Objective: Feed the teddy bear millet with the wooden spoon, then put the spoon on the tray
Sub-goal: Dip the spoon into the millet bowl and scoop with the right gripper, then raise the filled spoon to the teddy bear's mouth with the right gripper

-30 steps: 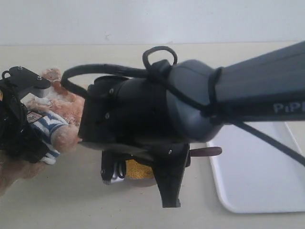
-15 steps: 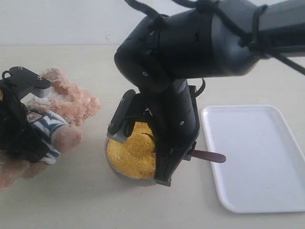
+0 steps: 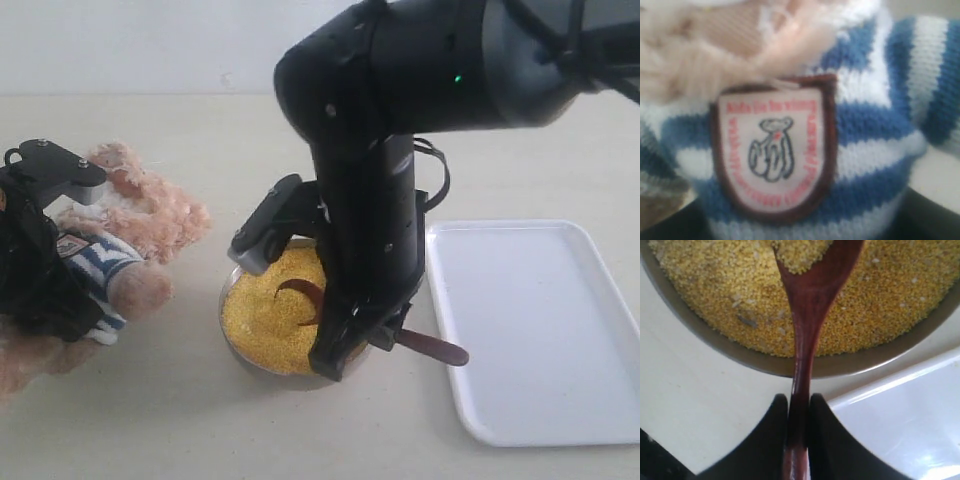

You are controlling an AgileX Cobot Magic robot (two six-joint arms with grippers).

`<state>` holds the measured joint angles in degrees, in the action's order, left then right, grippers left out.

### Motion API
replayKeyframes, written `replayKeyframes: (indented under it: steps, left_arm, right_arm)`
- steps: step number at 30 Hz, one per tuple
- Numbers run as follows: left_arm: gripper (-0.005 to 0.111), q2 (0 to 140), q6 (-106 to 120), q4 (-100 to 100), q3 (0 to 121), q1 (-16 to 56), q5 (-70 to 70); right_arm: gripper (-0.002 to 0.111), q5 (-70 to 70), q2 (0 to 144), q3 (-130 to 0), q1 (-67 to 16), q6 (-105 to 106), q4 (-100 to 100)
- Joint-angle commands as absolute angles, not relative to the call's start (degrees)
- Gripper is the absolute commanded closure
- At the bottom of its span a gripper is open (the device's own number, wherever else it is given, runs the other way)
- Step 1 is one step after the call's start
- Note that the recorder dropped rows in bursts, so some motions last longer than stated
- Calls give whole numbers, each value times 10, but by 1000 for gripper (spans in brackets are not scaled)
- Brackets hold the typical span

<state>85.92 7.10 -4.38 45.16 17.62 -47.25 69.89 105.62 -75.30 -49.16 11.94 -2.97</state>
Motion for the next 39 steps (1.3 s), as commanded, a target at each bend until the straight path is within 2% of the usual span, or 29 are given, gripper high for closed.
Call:
replayKeyframes:
  steps: [1, 11, 18, 30, 39]
  left_arm:
    - [103, 860, 70, -38, 453, 179, -463]
    - [103, 860, 147, -34, 453, 179, -474]
    - [103, 860, 167, -21, 453, 179, -472]
    - [103, 860, 181, -19, 453, 179, -467]
    - [103, 860, 181, -19, 453, 179, -465]
  right_arm:
    - [109, 700, 1045, -754, -452, 132, 47]
    - [109, 700, 1045, -755, -411, 125, 148]
    - [109, 700, 1045, -813, -411, 121, 193]
    - [109, 700, 1103, -962, -472, 78, 191]
    - [109, 700, 1156, -1043, -480, 55, 166]
